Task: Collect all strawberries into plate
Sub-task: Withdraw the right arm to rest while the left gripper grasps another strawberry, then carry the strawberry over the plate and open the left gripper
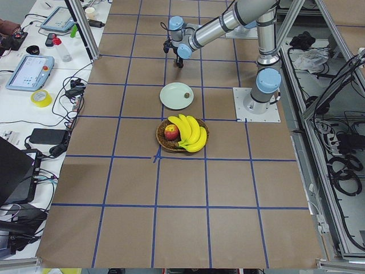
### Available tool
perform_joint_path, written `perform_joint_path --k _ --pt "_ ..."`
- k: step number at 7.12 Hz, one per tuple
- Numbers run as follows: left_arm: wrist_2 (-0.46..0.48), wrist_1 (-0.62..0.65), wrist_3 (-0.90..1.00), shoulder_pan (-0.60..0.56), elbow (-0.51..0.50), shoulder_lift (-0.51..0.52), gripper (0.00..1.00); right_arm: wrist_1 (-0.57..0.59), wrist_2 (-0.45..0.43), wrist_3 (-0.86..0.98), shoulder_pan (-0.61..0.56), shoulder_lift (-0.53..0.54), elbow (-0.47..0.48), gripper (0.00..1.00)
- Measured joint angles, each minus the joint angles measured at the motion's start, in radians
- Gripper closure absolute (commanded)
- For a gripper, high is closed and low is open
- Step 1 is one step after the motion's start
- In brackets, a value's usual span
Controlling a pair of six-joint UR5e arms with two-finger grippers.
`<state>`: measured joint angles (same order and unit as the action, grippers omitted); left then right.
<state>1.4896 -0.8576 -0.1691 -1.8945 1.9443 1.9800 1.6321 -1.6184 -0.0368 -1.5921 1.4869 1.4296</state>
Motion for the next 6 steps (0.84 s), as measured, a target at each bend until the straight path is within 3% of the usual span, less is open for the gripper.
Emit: perform_joint_path --k 3,6 --pt "0.062 -0.045 0.09 0.063 -0.018 -0.081 0.99 0.013 0.053 0.001 -0.003 0.0 0.001 0.0" --pt "0.121 -0.176 0.229 0.297 -0.017 -0.171 0.99 0.018 0.059 0.0 -0.003 0.001 0.002 0.0"
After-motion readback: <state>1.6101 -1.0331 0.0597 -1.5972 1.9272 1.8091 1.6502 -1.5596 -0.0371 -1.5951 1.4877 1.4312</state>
